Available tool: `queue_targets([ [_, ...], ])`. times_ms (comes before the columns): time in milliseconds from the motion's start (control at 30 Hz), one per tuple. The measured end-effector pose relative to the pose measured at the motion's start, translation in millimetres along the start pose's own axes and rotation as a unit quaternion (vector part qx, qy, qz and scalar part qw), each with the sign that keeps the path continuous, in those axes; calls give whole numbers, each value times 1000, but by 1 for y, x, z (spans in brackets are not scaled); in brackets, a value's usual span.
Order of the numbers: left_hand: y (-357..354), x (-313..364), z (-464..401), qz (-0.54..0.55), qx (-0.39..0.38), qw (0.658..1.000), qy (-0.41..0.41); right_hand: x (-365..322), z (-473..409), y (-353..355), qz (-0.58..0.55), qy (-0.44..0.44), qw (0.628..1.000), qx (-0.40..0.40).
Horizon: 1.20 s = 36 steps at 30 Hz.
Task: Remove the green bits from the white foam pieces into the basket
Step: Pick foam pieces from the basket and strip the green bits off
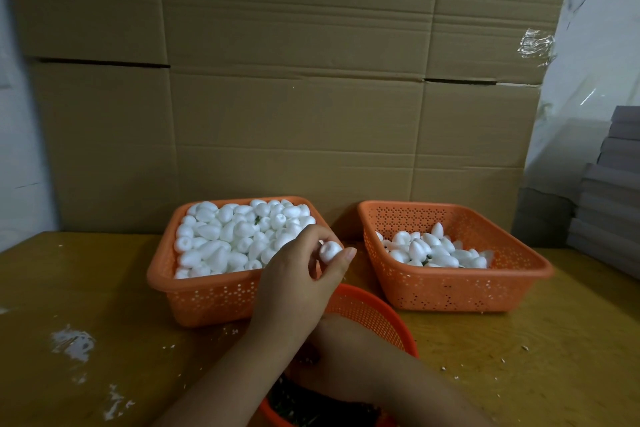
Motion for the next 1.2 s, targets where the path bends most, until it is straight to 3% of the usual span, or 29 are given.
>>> queue_targets([
  [500,3,0,-1,-35,24,999,-17,0,1,0,1,9,1000,13],
  [1200,0,0,-3,-42,-8,999,-13,1,-1,-3,4,-1,1000,-10],
])
Point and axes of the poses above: each hand's wrist, its own z-axis away from the middle knuckle, its own y-axis out of the back of the hand, x = y × z, the point moved 6 cm from there along -z, towards the middle knuckle, and after that the axes turned 5 degrees about z, right-handed, at the moved point
